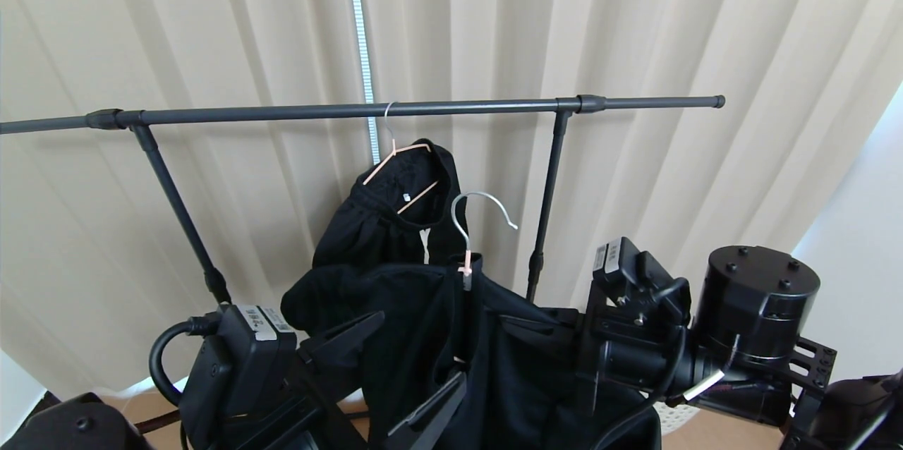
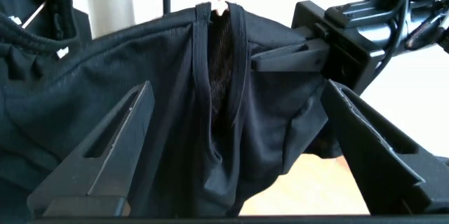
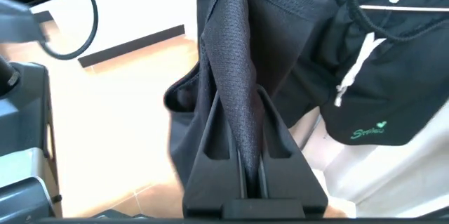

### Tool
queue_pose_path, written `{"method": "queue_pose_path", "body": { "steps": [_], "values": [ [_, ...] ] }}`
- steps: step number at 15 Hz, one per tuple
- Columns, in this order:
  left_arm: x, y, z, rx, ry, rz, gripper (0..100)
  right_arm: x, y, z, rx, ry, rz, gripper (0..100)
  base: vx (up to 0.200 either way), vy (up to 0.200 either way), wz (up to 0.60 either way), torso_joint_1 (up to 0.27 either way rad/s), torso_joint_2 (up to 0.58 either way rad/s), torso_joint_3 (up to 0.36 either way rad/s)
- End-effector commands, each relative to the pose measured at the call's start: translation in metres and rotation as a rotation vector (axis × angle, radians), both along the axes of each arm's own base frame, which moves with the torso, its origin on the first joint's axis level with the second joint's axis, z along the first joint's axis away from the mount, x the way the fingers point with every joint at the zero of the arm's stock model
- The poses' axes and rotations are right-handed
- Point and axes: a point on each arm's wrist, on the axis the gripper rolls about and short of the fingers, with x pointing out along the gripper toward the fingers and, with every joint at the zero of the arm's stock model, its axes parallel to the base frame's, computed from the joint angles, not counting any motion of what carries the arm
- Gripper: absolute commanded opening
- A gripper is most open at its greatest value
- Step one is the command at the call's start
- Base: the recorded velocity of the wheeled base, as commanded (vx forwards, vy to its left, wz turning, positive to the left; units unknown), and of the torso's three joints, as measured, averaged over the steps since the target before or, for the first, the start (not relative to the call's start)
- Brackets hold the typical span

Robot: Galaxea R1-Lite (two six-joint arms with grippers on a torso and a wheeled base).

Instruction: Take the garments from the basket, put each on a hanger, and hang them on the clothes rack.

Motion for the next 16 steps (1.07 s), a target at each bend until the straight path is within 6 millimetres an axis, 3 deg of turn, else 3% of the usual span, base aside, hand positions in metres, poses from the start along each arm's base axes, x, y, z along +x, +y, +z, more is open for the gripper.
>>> {"method": "queue_pose_path", "body": {
  "steps": [1, 6, 9, 12, 16],
  "values": [
    [0.004, 0.003, 0.000, 0.000, 0.000, 0.021, 100, 0.004, -0.005, 0.002, 0.005, -0.008, -0.022, 0, 0.000, 0.000, 0.00, 0.000, 0.00, 0.000],
    [0.010, 0.007, 0.012, -0.015, -0.012, 0.060, 100, 0.016, -0.017, 0.002, 0.010, -0.007, -0.064, 0, 0.000, 0.000, 0.00, 0.000, 0.00, 0.000],
    [0.011, 0.016, 0.021, -0.013, -0.009, 0.079, 100, 0.027, -0.037, 0.003, 0.027, 0.002, -0.037, 0, 0.000, 0.000, 0.00, 0.000, 0.00, 0.000],
    [0.016, 0.056, 0.033, 0.005, 0.006, 0.030, 100, 0.034, -0.058, 0.002, 0.043, 0.013, -0.006, 0, 0.000, 0.000, 0.00, 0.000, 0.00, 0.000],
    [0.032, 0.106, 0.032, 0.013, 0.054, -0.046, 100, 0.038, -0.080, -0.002, 0.061, 0.016, 0.121, 0, 0.000, 0.000, 0.00, 0.000, 0.00, 0.000]
  ]
}}
